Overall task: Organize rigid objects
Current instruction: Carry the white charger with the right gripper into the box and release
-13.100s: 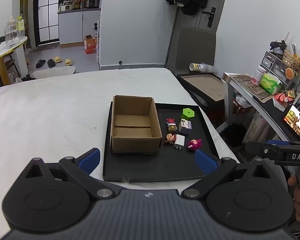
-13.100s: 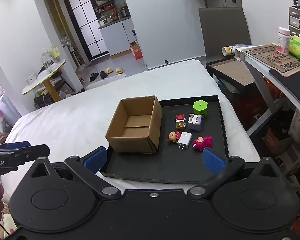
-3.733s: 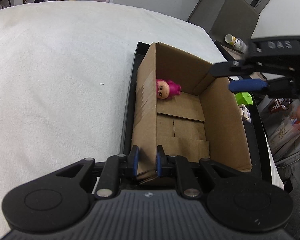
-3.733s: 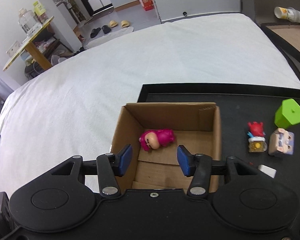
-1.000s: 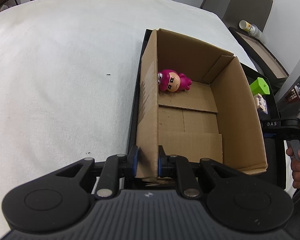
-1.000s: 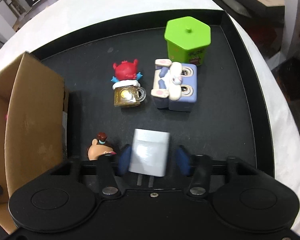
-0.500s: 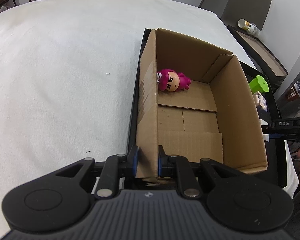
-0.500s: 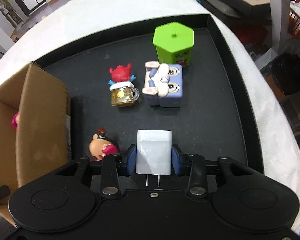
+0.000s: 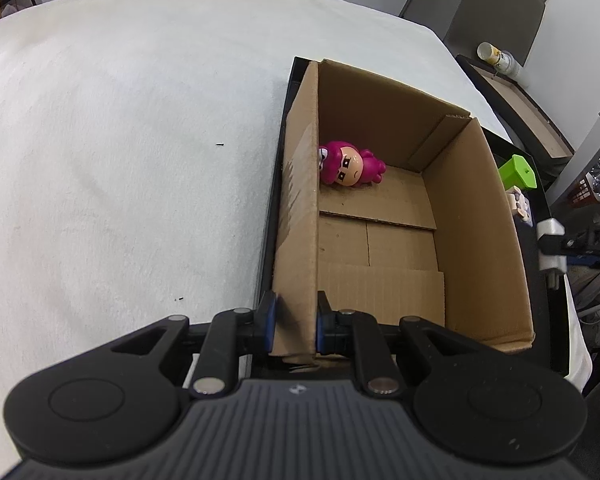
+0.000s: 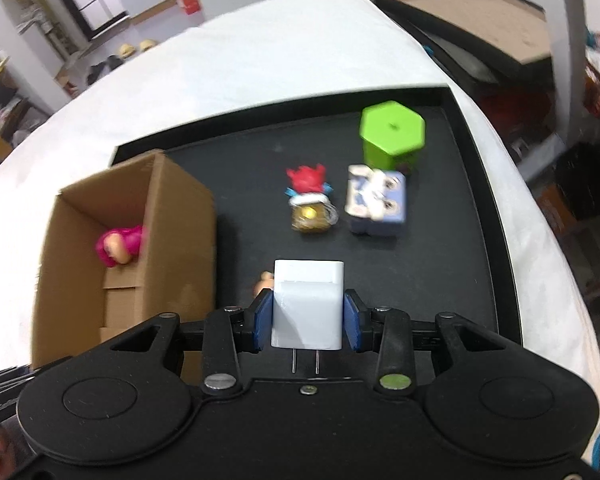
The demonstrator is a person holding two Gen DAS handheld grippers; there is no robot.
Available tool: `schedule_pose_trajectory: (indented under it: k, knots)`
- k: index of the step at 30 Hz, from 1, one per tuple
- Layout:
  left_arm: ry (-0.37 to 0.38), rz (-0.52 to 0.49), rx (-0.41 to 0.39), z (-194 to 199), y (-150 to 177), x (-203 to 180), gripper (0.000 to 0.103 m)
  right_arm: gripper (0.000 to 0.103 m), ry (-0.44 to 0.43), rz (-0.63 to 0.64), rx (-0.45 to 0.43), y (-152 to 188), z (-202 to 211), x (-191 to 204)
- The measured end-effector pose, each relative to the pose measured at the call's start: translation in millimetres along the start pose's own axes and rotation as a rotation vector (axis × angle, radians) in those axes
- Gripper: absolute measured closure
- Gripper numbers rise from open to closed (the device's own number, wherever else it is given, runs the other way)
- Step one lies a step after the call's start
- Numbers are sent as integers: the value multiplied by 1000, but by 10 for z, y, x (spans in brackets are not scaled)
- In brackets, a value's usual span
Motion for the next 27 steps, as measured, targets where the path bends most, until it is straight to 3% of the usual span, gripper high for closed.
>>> schedule_pose_trajectory:
  k: [15, 27]
  knots:
    - [5, -4, 0, 11, 1, 15, 87, 66, -66, 95, -73, -234, 288, 522]
    - [14, -5, 3, -8, -2, 14, 87, 66, -98, 164, -31, -348, 157, 864]
Point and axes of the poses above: each gripper's, at about its wrist camera, not at the fingertips, and z roughly against the way its jaws point, x to its left, y to its underside, the point moved 3 cm from there along -z, roughly the way its jaws point, and after that the axes turned 6 degrees about -y, right-handed, at the moved point
